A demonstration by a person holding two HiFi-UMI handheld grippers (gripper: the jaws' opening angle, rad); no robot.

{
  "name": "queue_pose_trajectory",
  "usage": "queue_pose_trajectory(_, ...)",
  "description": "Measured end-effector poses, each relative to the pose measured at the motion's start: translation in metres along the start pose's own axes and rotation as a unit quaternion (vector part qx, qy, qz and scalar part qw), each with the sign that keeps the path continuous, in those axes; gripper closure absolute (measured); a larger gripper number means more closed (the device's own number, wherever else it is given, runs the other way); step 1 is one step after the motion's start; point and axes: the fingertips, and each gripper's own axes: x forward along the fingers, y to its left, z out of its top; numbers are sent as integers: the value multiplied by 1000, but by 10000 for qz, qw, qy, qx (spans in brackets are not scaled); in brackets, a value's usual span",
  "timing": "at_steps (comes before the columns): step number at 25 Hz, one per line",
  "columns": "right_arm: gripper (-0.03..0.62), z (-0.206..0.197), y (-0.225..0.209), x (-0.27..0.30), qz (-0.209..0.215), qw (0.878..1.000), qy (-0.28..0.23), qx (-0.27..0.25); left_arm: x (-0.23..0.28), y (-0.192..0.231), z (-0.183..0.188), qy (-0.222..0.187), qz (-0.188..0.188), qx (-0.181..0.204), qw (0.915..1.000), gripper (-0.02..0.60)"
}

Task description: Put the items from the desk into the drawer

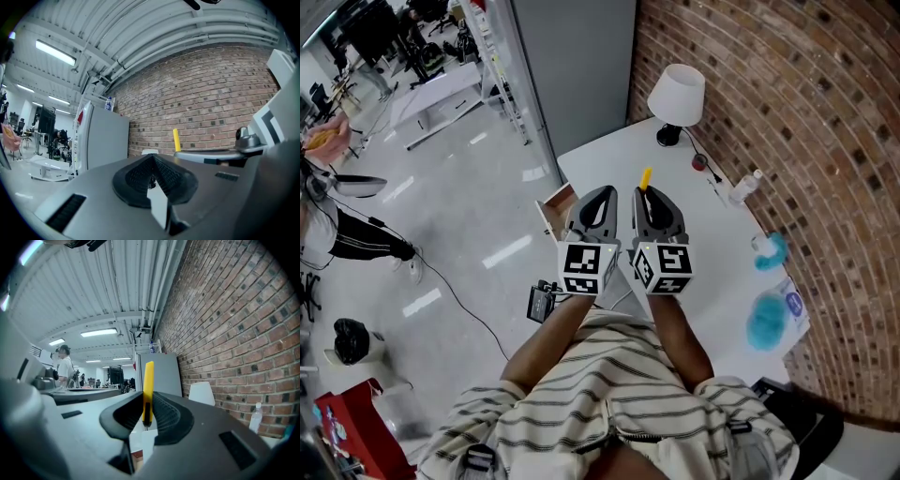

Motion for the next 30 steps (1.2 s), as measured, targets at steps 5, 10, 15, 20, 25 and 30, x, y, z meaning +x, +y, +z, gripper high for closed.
queue_pose_trajectory(5, 526, -3, 6, 0, 69, 10000, 39, 14, -4, 5, -3, 46, 61, -35, 10000, 574)
queue_pose_trajectory(10, 526, -7, 12, 3, 140, 9998, 90, 72, -8, 10, -7, 98, 139, -75, 9998, 574)
queue_pose_trajectory(15, 526, -12, 19, 8, 258, 9994, 167, 137, -11, 18, -12, 144, 251, -126, 9995, 574)
queue_pose_trajectory(20, 526, -19, 34, 18, 459, 9984, 268, 191, -19, 36, -20, 216, 463, -195, 9985, 574)
queue_pose_trajectory(25, 526, -27, 52, 30, 673, 9966, 411, 228, -27, 57, -29, 323, 701, -288, 9966, 574)
queue_pose_trajectory(30, 526, -35, 68, 44, 833, 9947, 533, 277, -32, 78, -35, 397, 911, -355, 9944, 574)
